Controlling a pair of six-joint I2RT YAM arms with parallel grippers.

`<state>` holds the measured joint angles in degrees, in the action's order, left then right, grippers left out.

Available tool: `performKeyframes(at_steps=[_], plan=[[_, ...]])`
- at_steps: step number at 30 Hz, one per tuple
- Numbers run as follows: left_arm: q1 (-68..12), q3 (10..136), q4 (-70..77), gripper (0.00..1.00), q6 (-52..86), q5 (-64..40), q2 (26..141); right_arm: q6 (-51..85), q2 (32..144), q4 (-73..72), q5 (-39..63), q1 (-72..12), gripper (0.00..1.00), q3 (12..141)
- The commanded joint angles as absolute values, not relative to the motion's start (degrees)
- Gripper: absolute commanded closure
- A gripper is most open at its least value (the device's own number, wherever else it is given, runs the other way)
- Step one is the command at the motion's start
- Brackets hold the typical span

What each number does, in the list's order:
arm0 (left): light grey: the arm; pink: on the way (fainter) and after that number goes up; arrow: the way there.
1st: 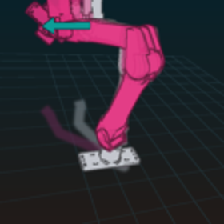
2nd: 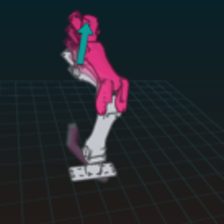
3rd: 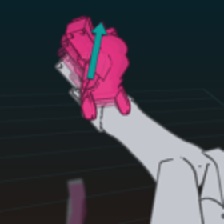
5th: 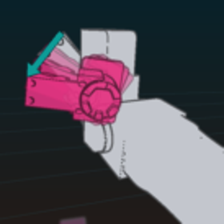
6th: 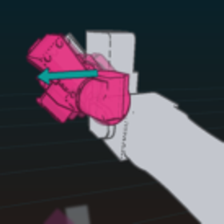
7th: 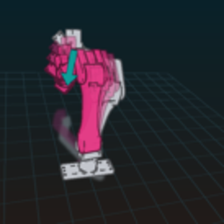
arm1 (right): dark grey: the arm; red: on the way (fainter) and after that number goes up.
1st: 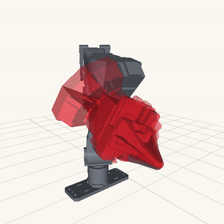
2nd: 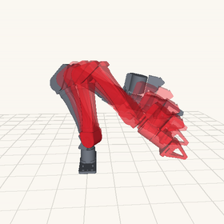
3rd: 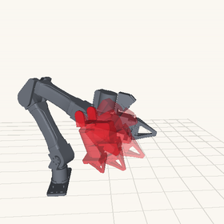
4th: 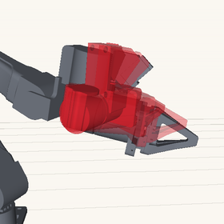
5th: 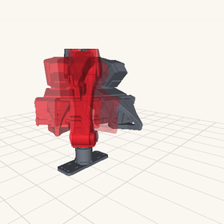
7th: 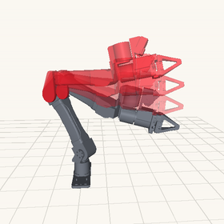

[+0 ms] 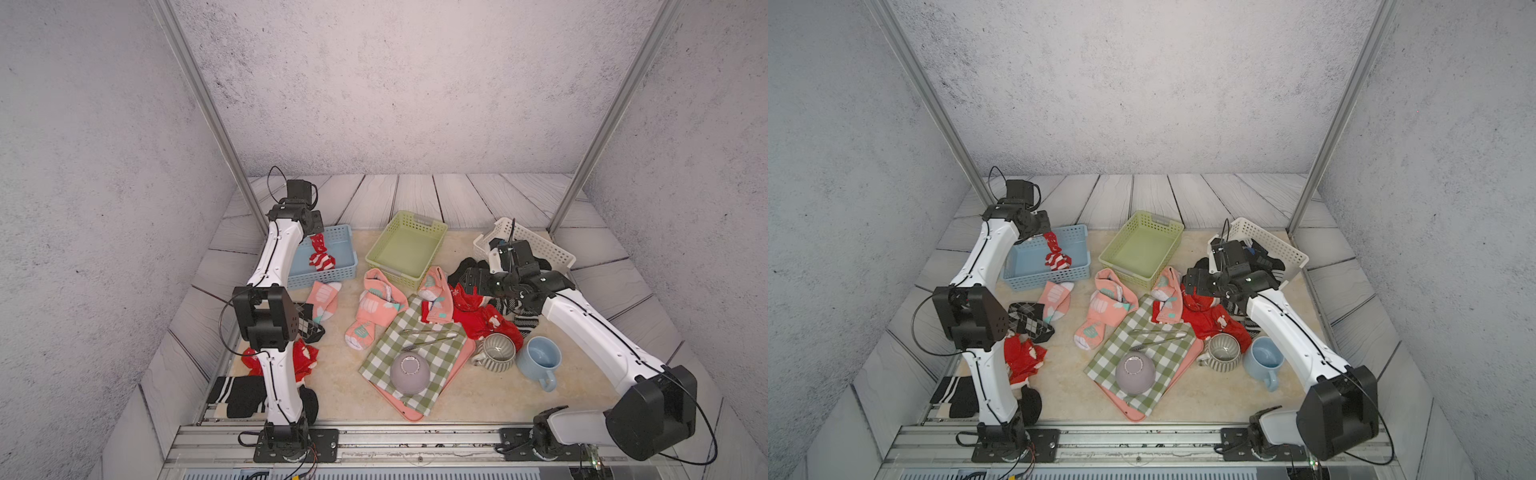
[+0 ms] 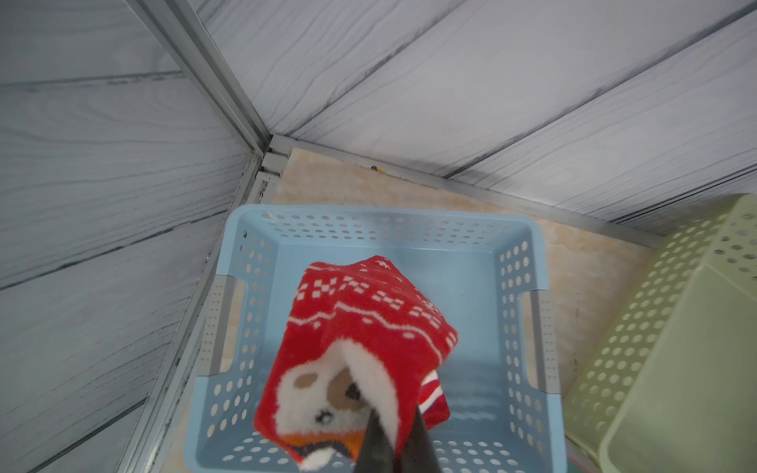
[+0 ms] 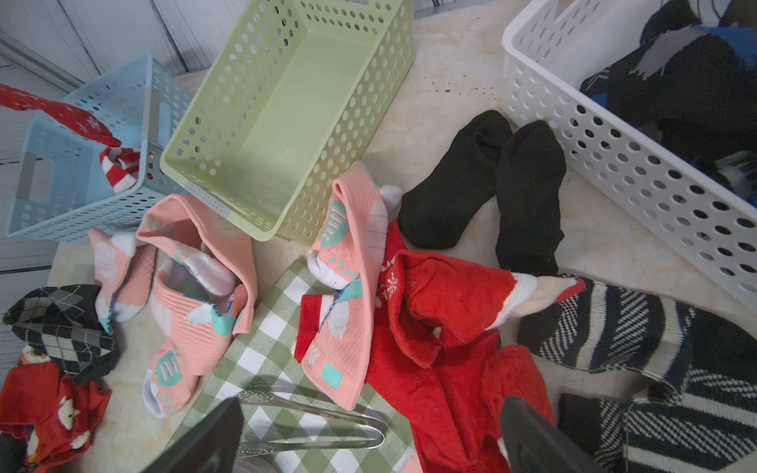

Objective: Sort the socks into the basket by color
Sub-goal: Place the sock in the bin.

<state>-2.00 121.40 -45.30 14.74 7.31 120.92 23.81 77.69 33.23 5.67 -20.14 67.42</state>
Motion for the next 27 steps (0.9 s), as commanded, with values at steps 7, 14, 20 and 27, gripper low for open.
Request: performKeyframes(at_steps=[7,14,20,27], plan=[[-0.51,118.53,-46.07,0.98,16.18,7.51,128.88,22.81,81.19,34.72,4.31,-20.21,0.01,68.55],[0.17,116.67,-45.87,0.83,17.64,6.75,130.58,22.77,81.47,34.76,4.13,-20.21,0.01,68.42],[0.2,115.89,-46.49,0.56,17.84,5.33,129.92,23.09,81.21,34.71,4.22,-20.21,0.01,68.2],[0.26,113.68,-44.29,0.46,17.49,2.79,124.55,22.99,80.77,34.98,4.05,-20.21,0.01,68.14]])
